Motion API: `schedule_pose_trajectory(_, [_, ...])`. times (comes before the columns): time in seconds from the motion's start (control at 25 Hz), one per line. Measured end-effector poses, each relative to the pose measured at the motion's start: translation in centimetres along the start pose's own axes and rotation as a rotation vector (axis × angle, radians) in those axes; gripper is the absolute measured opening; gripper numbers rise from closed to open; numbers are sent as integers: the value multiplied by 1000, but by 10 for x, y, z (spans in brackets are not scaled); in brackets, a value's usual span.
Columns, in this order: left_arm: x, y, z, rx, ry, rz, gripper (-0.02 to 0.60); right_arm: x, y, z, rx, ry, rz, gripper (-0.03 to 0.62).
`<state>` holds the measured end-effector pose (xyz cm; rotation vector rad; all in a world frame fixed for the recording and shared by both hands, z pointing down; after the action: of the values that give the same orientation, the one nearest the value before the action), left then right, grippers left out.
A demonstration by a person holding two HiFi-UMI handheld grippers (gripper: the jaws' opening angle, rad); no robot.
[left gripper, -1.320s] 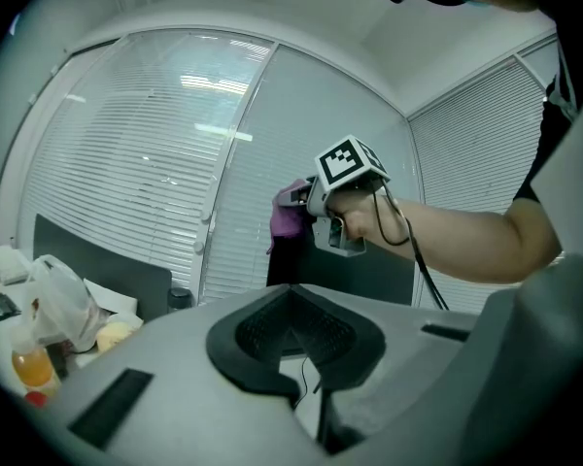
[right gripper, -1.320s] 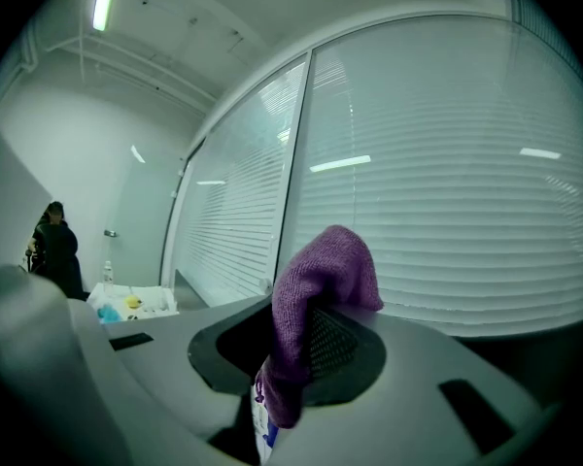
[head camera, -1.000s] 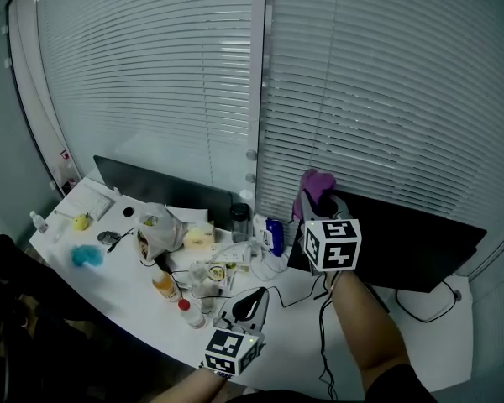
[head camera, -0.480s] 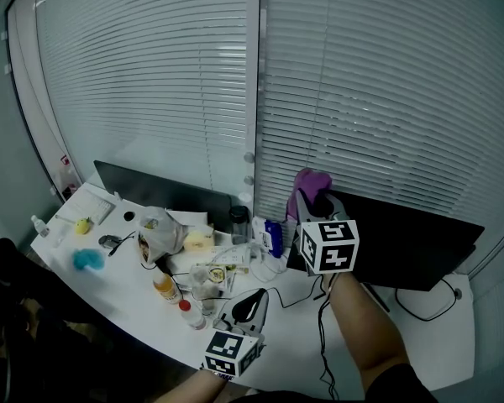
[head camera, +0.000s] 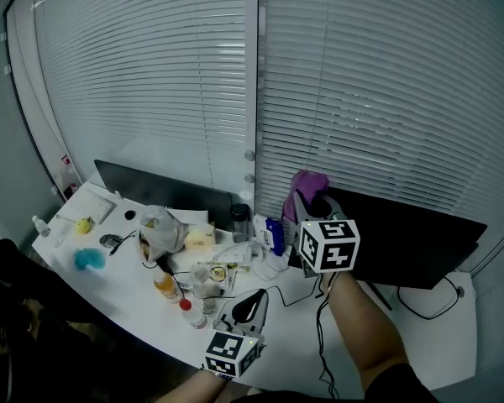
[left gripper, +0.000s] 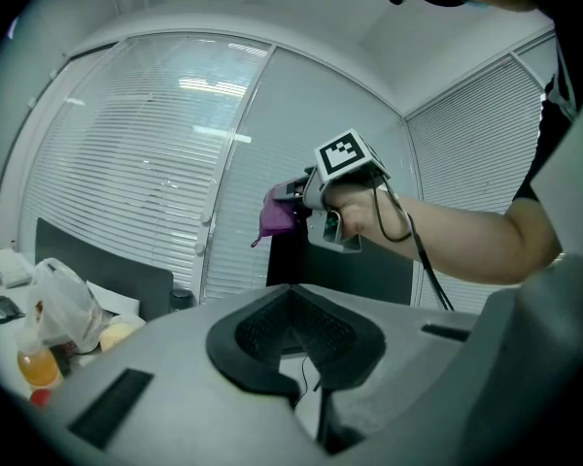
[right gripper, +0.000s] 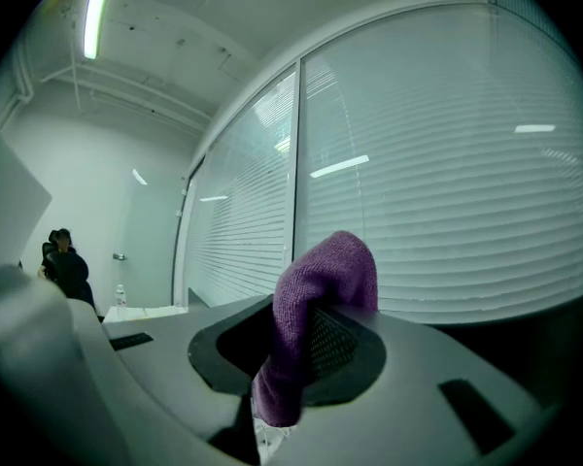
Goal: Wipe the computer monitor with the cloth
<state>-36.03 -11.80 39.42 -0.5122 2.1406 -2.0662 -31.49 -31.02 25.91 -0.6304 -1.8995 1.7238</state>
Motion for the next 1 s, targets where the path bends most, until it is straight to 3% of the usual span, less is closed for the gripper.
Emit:
schedule_pose_trajectory(0.6, [8, -33, 4, 68, 11, -37, 6, -9, -75, 12, 118, -9, 135, 80])
schedule_pose_trajectory(1.0, [13, -61, 2, 124, 17, -57, 6, -8, -131, 12, 199, -18, 163, 80])
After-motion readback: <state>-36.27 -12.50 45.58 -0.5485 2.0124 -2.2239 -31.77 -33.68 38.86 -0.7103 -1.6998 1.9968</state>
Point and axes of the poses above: the fingertips, and each gripper's own axes: z forward along the fingers, x to its left, y out of its top, the point moved 3 cm from there along -z, backward along the fingers, and after that the axes turned 7 degrees about -x, right-handed, at the moved point
